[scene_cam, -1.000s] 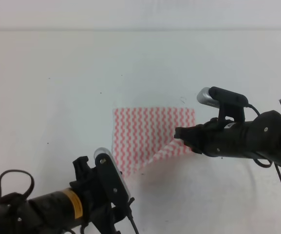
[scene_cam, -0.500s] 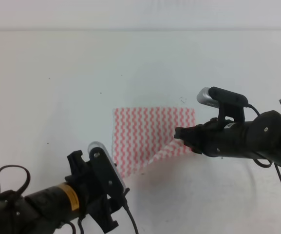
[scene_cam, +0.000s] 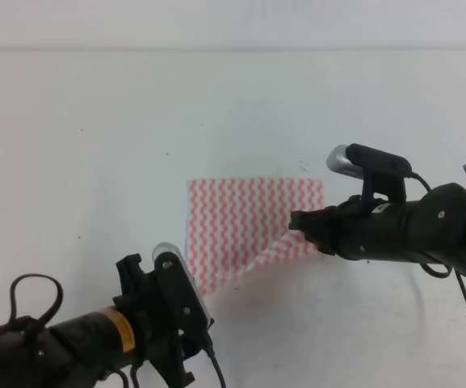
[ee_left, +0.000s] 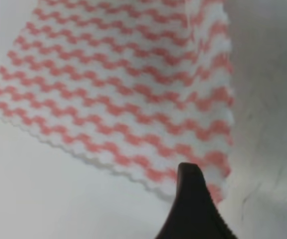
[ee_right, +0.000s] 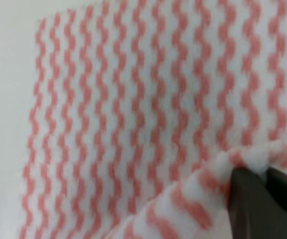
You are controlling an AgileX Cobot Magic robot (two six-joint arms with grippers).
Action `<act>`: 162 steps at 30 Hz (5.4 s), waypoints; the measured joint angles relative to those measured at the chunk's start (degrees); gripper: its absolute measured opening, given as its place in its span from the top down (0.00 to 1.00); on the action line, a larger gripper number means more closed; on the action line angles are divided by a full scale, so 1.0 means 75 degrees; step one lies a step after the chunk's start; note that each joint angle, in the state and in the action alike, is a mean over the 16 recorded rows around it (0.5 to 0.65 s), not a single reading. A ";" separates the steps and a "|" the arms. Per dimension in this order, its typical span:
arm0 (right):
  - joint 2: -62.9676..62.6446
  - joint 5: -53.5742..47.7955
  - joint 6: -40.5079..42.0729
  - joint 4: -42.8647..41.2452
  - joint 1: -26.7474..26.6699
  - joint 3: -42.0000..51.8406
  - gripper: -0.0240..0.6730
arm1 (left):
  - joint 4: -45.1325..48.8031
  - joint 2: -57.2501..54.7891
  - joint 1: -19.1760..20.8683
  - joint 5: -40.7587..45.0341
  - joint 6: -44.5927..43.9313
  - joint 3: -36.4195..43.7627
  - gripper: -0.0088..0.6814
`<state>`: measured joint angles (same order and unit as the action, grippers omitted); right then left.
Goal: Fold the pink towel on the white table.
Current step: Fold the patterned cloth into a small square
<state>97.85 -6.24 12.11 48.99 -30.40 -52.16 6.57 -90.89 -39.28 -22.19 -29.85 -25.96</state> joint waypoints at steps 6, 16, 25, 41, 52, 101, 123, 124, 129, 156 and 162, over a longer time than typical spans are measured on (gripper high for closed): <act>0.0025 -0.0003 0.0000 0.0001 -0.0004 0.0001 0.99 | -0.0023 -0.0251 -0.0002 -0.0047 -0.0167 0.0000 0.38; 0.0050 -0.0012 0.0001 -0.0018 -0.0008 0.0003 0.99 | -0.0190 -0.0629 0.0007 -0.0287 -0.0456 -0.0003 0.39; 0.0008 -0.0019 0.0000 -0.0056 -0.0001 0.0000 0.99 | -0.1009 -0.0774 0.0021 -0.0408 -0.1089 -0.0005 0.49; 0.0000 -0.0036 0.0013 -0.0085 0.0000 0.0000 0.99 | -0.1684 -0.0773 0.0030 -0.0429 -0.1756 0.0006 0.84; 0.0023 -0.0069 0.0018 -0.0096 -0.0004 0.0003 0.99 | -0.1785 -0.0678 0.0028 -0.0659 -0.1810 -0.0003 0.99; -0.0020 0.0705 0.0006 -0.0081 0.0003 -0.0001 0.99 | -0.3714 -0.1251 0.0032 -0.1428 -0.2291 -0.1224 0.99; -0.0015 0.0817 0.0016 -0.0086 0.0033 -0.0277 0.99 | -0.4514 -0.1414 0.0221 -0.0797 -0.2138 -0.2164 0.99; -0.0012 0.0824 0.0018 -0.0086 0.0046 -0.0287 0.99 | -0.4545 -0.1414 0.0253 -0.0732 -0.2135 -0.2214 0.99; 0.0062 0.0774 0.0025 -0.0088 0.0122 -0.0397 0.99 | -0.4640 -0.1401 0.0414 -0.0415 -0.2114 -0.2473 0.99; 0.0907 0.0450 0.0028 -0.0246 0.0396 -0.1021 0.99 | -0.4521 -0.2260 0.0616 -0.0390 -0.2115 -0.2978 0.99; 0.0984 0.0417 0.0028 -0.0259 0.0399 -0.1134 0.99 | -0.4495 -0.2301 0.0646 -0.0454 -0.2117 -0.3101 0.99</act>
<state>105.23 -3.12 12.32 47.04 -27.41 -60.67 -27.14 -108.15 -34.44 -25.60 -45.72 -49.22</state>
